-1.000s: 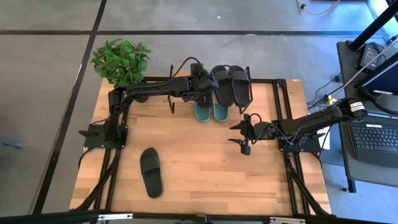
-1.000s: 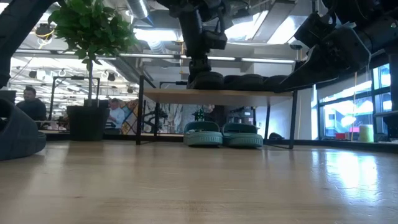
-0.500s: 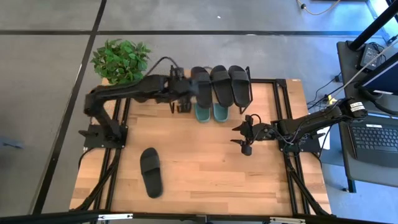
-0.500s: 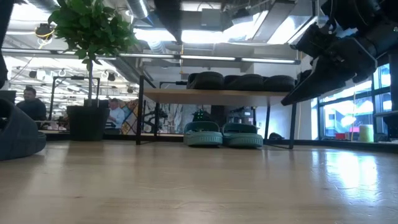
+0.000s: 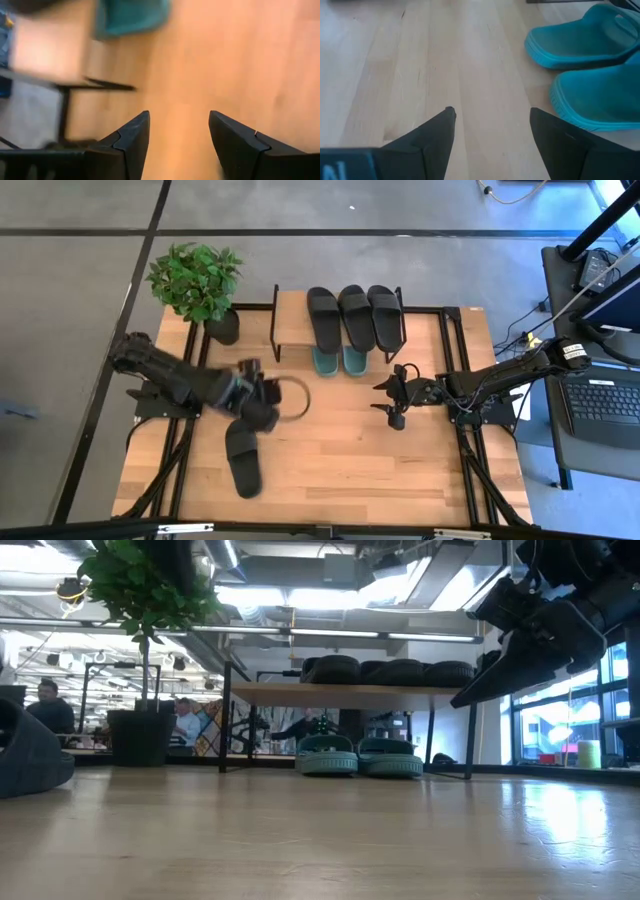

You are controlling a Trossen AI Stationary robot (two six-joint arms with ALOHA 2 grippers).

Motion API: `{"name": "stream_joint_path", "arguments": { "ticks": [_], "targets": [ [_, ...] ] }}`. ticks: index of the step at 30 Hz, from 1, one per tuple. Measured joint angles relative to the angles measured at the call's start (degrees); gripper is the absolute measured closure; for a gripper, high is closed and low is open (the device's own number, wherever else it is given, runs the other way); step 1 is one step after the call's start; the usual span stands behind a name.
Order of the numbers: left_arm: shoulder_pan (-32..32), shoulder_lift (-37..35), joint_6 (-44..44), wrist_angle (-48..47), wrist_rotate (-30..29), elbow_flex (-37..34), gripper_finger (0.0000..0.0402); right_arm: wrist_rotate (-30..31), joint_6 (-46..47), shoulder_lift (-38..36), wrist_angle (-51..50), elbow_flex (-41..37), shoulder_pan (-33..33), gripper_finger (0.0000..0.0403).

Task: Pick and place slides into the shelf
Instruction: Put the black slide on the shelf

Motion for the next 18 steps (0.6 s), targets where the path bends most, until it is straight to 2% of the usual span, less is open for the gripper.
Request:
{"name": "stream_joint_path", "arguments": {
  "ticks": [4,8,13,18],
  "targets": [
    [-8.3,0.9,-11.5,3.0,1.7,-4.7,0.0205,0.0,-0.2,0.0,0.0,0.0,0.0,0.0146],
    [-16.2,3.0,-21.3,5.9,2.1,-5.6,0.0205,0.0,-0.2,0.0,0.1,0.0,0.0,0.0146],
    [-21.7,7.1,-24.7,11.1,1.9,-5.3,0.0205,0.8,1.1,0.0,0.3,0.0,-0.1,0.0146],
    [-24.3,12.7,-29.5,6.4,3.8,-3.4,0.0205,0.9,1.6,0.0,0.5,0.0,-0.1,0.0146]
  ]
}}
